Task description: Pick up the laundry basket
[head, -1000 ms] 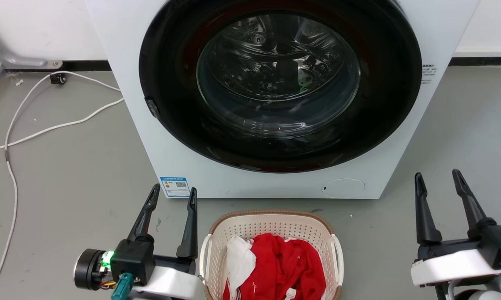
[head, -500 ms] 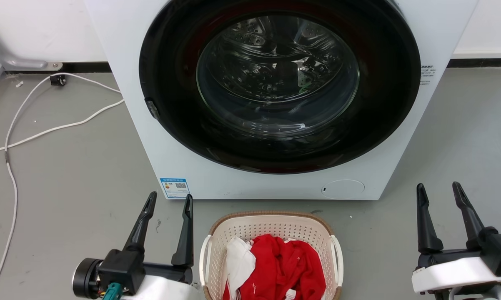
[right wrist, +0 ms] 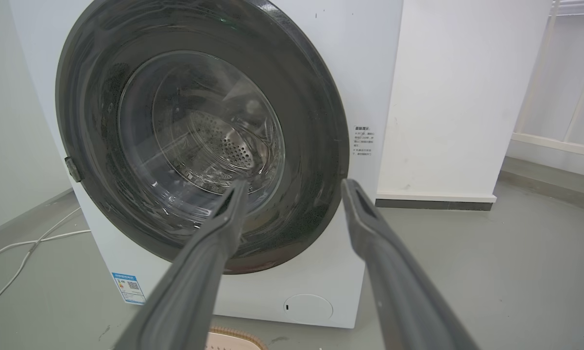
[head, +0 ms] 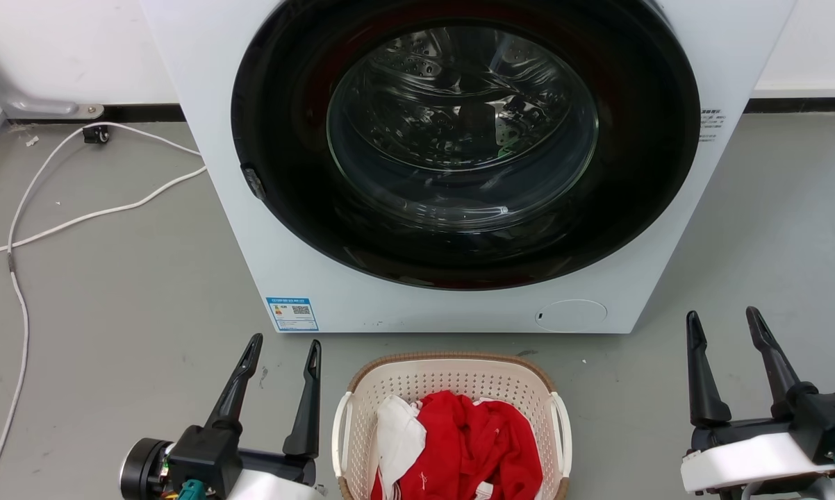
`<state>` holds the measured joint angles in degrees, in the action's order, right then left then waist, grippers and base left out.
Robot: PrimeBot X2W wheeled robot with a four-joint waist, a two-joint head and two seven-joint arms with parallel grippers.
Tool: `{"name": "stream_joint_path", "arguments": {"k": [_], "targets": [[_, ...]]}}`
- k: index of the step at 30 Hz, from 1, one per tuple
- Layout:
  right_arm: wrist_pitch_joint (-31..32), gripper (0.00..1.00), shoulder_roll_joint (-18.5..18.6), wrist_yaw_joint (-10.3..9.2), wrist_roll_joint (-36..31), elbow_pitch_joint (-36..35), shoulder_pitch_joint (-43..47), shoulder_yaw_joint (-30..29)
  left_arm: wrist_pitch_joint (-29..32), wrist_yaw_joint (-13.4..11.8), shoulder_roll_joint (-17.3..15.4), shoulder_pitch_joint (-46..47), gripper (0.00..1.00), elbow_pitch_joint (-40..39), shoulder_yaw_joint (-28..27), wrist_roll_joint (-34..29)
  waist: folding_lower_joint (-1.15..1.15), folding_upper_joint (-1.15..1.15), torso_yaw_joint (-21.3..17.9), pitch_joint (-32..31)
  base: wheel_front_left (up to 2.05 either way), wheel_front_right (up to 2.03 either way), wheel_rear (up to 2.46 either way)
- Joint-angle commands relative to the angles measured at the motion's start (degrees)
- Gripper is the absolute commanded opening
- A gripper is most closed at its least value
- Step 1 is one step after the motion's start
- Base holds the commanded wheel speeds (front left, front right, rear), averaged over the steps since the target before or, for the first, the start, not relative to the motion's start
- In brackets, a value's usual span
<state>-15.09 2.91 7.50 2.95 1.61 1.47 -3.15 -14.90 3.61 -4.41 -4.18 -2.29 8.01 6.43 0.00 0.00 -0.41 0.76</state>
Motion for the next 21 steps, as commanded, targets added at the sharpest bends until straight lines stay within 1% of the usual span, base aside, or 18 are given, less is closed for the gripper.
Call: {"name": "stream_joint_path", "arguments": {"k": [1,6,21], "targets": [[-0.1,1.00,-0.1,-0.02,-0.2,0.0,0.2,-0.1,-0.5,0.4,0.3,-0.5,1.00,0.2,-0.4,-0.3,0.00,0.00,0.0,0.0,0.00,0.00,0.00],[-0.1,1.00,-0.1,-0.02,0.2,0.1,0.0,-0.4,-0.4,1.5,0.9,-0.6,1.00,0.7,-1.2,-1.2,0.00,0.00,0.1,0.0,0.00,0.00,0.00],[-0.1,1.00,-0.1,-0.02,0.6,0.1,-0.7,-0.4,-0.4,2.6,1.4,-0.3,1.00,1.3,-2.3,-2.0,0.00,0.00,0.1,1.0,0.00,0.00,0.00]]}}
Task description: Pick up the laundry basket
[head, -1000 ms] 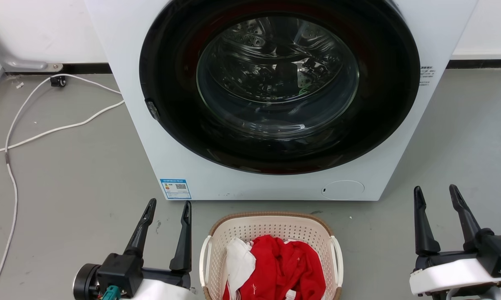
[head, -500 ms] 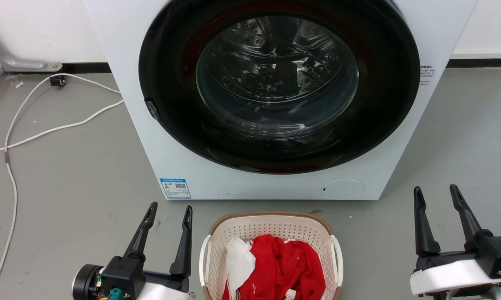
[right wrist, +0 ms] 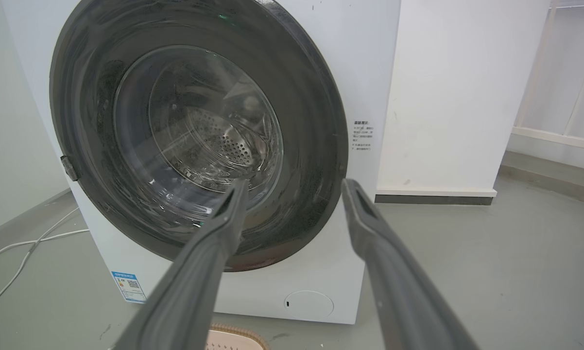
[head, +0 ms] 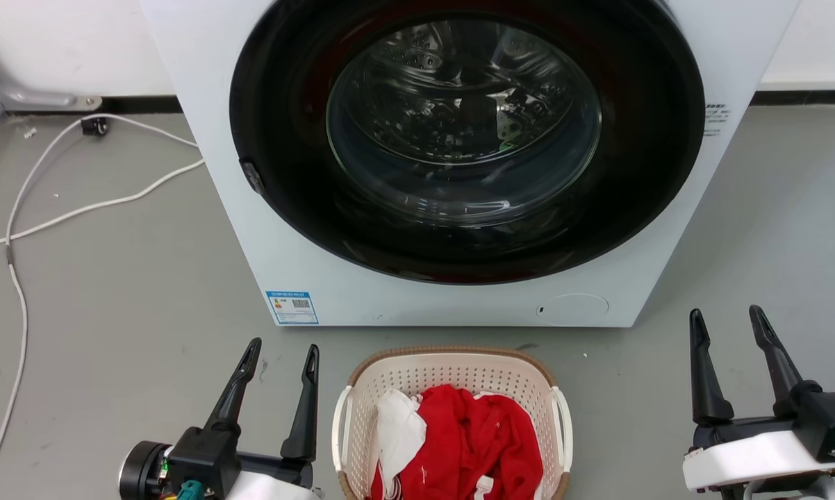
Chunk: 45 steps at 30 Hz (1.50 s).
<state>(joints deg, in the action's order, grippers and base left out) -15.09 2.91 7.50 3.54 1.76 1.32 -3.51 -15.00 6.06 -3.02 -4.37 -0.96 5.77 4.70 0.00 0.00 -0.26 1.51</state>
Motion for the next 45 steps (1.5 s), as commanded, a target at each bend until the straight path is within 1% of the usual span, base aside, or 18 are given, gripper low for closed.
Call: {"name": "stream_joint_path", "arguments": {"k": [1,6,8,15,23,28,31,34,35,36,41,45], "targets": [[-0.1,1.00,-0.1,-0.02,0.0,-0.1,-0.7,0.0,-0.3,0.2,0.1,0.1,1.00,0.1,-0.1,-0.2,0.00,0.00,-0.1,0.6,0.00,0.00,0.00],[-0.1,1.00,-0.1,-0.02,-0.9,0.5,-1.9,0.5,-0.2,0.3,0.1,1.6,1.00,1.4,-0.2,-0.6,0.00,0.00,-0.3,3.7,0.00,0.00,0.00],[-0.1,1.00,-0.1,-0.02,-1.5,2.3,-2.2,1.5,-0.2,0.3,0.1,2.5,1.00,2.5,-0.5,-0.8,0.00,0.00,-0.4,5.6,0.00,0.00,0.00],[2.1,1.00,0.0,-0.02,-3.2,7.6,-9.0,2.0,-0.2,0.6,-0.4,9.0,1.00,8.4,-1.0,-2.0,0.00,0.00,-0.6,15.5,0.00,0.00,0.00],[4.4,1.00,0.0,-0.02,-5.5,14.5,-18.7,3.4,-0.2,1.2,-3.4,20.5,1.00,19.6,-0.5,-0.6,0.00,0.00,-0.8,27.3,0.00,0.00,0.00],[5.5,1.00,0.0,-0.02,-6.7,20.9,-24.2,3.4,-0.2,1.3,-5.1,28.2,1.00,28.7,-0.5,-0.8,0.00,0.00,-0.9,32.7,0.00,0.00,0.00],[6.5,1.00,0.0,-0.02,-6.3,25.4,-27.4,3.6,-0.2,1.3,-6.1,32.2,1.00,33.7,0.5,-1.0,0.00,0.00,-1.0,35.5,0.00,0.00,0.00],[7.4,1.00,0.0,-0.02,-5.3,29.9,-30.4,4.5,-0.2,1.4,-7.0,35.8,1.00,38.1,2.5,-1.0,0.00,0.00,-0.8,37.9,0.00,0.00,0.00],[7.4,1.00,0.0,-0.02,-5.3,29.9,-30.4,4.5,-0.2,1.4,-7.0,35.8,1.00,38.1,2.5,-1.0,0.00,0.00,-0.8,37.9,0.00,0.00,0.00],[7.7,1.00,0.0,-0.02,-5.2,31.4,-31.4,4.6,-0.2,1.4,-7.2,36.9,1.00,39.3,3.4,-0.7,0.00,0.00,-0.8,38.6,0.00,0.00,0.00],[9.5,1.00,0.0,-0.02,-4.6,37.5,-36.2,5.4,-0.2,1.4,-8.3,41.8,1.00,46.2,8.5,2.6,0.00,0.00,-0.4,42.1,0.00,0.00,0.00],[10.6,1.00,0.0,-0.02,-3.8,42.4,-39.0,6.2,-0.2,1.4,-9.1,44.9,1.00,51.3,13.5,6.0,0.00,0.00,-0.4,43.7,0.00,0.00,0.00]]}}
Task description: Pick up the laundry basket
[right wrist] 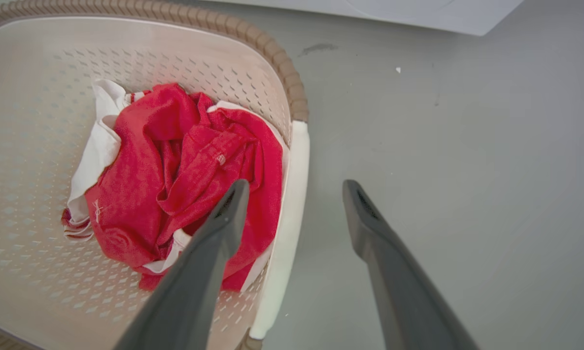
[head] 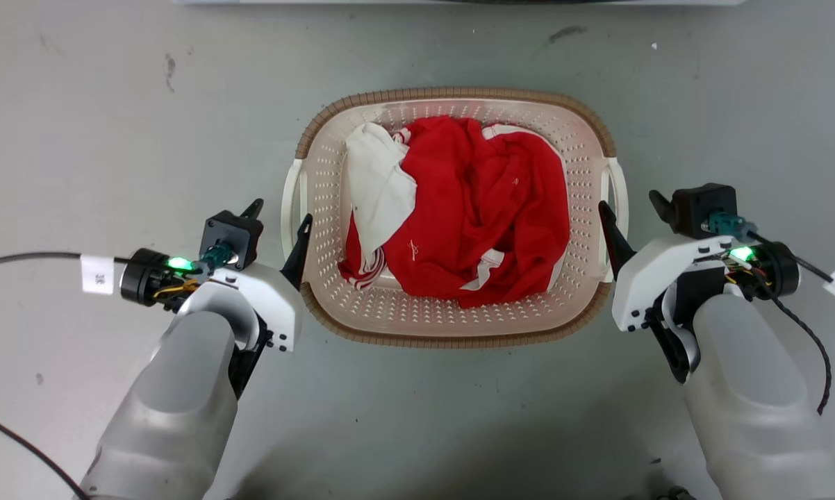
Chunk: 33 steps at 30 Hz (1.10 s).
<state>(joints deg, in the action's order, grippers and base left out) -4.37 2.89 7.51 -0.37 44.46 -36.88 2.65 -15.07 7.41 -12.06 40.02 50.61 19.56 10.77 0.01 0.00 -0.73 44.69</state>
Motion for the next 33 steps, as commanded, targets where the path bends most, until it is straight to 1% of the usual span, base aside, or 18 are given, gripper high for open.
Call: {"name": "stream_joint_path", "arguments": {"k": [1,5,9,13,20,24,33], "targets": [[0.5,1.00,0.0,-0.04,0.9,1.0,-1.7,-0.1,-0.2,0.0,-0.2,1.5,1.00,0.7,1.0,0.9,-0.01,0.00,0.1,1.0,0.00,0.00,0.00],[1.9,1.00,0.0,-0.04,2.0,5.5,-4.2,1.2,-0.2,0.0,-1.2,4.2,1.00,3.9,5.2,3.9,-0.01,0.00,0.2,2.1,0.00,0.00,0.00],[2.6,1.00,0.0,-0.04,3.2,8.6,-7.1,3.2,-0.2,0.0,-1.8,6.6,1.00,6.5,8.8,6.7,-0.01,0.00,0.0,3.3,0.00,0.00,0.00],[3.5,1.00,0.0,-0.04,4.0,11.5,-9.1,4.7,1.1,0.0,-2.1,8.6,1.00,8.9,14.1,10.2,-0.01,0.00,-0.1,4.2,0.00,0.00,0.00],[5.1,1.00,0.0,-0.04,5.1,15.8,-12.2,6.3,4.3,0.0,-3.9,11.3,1.00,8.8,23.8,17.2,-0.01,0.00,0.1,5.5,0.00,0.00,0.00],[5.5,1.00,0.0,-0.04,5.5,17.5,-13.8,7.0,7.2,0.0,-5.2,12.6,1.00,8.0,28.8,21.6,-0.01,0.00,0.1,6.2,0.00,0.00,0.00],[5.6,1.00,0.0,-0.04,5.9,20.2,-16.3,7.5,10.7,0.0,-7.8,15.1,1.00,5.5,37.9,30.8,-0.01,0.00,0.3,7.2,0.00,0.00,0.00]]}}
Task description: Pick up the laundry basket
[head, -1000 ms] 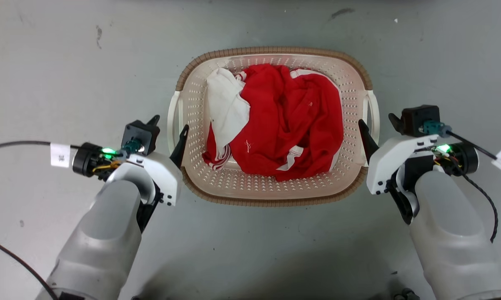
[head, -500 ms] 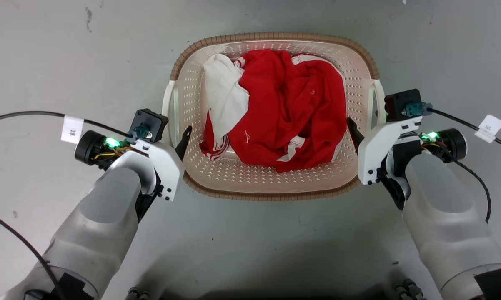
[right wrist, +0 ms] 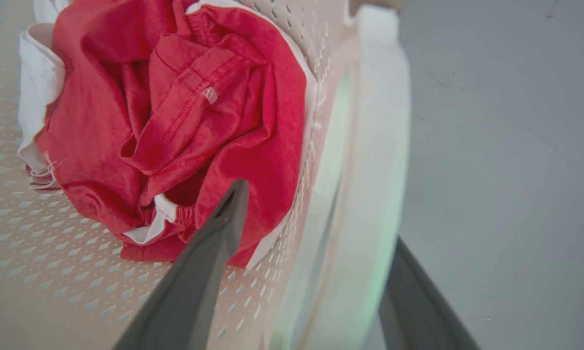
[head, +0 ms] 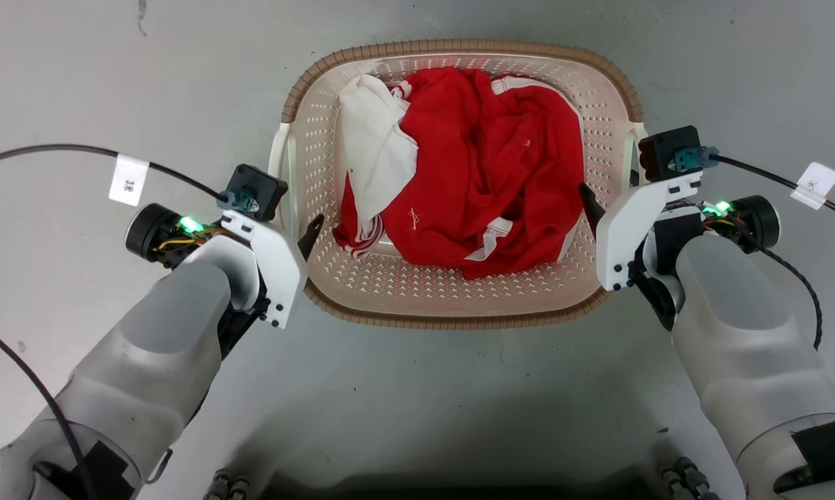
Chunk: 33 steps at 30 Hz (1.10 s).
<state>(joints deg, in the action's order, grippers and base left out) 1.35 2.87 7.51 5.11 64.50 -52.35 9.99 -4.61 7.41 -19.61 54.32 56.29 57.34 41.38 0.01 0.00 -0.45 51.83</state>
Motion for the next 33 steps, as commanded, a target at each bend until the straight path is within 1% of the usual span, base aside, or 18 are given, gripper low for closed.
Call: {"name": "stream_joint_path", "arguments": {"k": [1,10,11,12,13,15,25,28,33], "targets": [[-0.2,1.00,0.0,-0.04,0.6,0.3,-1.0,0.2,0.6,0.0,-0.5,0.9,1.00,-0.4,1.1,1.2,-0.01,0.00,0.0,0.1,0.00,0.00,0.00],[-0.7,1.00,0.0,-0.04,1.1,2.1,-2.3,0.8,0.9,0.0,-1.5,2.1,1.00,-1.1,7.6,8.4,-0.01,0.00,0.3,0.6,0.00,0.00,0.00],[-0.7,1.00,0.0,-0.04,1.1,2.2,-2.4,0.9,1.8,0.0,-1.4,1.8,0.64,-1.5,8.3,9.7,-0.01,0.00,0.4,0.7,0.00,0.00,0.00],[-0.5,0.45,0.0,-0.04,1.3,2.5,-2.5,0.8,2.6,0.0,-1.5,1.6,0.00,-2.0,9.3,10.5,-0.01,0.00,0.4,0.7,0.00,0.00,0.00],[-0.3,0.00,0.0,-0.04,1.3,2.8,-2.5,0.8,3.0,0.0,-1.9,1.8,0.00,-2.5,10.2,11.3,-0.01,0.00,0.5,0.7,0.00,0.00,0.00],[-0.2,0.00,0.0,-0.04,1.4,3.2,-2.8,0.7,2.6,0.1,-2.7,2.6,0.00,-3.1,11.5,12.6,-0.01,0.00,0.6,0.7,0.00,0.00,0.00],[0.5,0.00,0.3,-0.03,1.1,4.9,-3.1,1.7,2.2,0.1,-3.4,3.1,0.00,-4.2,15.1,16.6,-0.01,0.00,0.6,-0.9,0.00,0.00,0.00],[2.0,0.00,0.3,-0.03,0.3,5.4,-2.6,2.8,3.2,0.1,-3.8,2.4,0.00,-5.0,15.6,17.6,-0.01,0.00,0.4,-2.7,0.00,0.00,0.00],[6.6,0.00,0.3,-0.02,0.9,5.4,-1.2,6.1,7.4,0.3,-5.0,0.7,0.00,-7.8,16.0,19.1,-0.01,0.00,-0.1,-7.4,0.00,0.00,0.00]]}}
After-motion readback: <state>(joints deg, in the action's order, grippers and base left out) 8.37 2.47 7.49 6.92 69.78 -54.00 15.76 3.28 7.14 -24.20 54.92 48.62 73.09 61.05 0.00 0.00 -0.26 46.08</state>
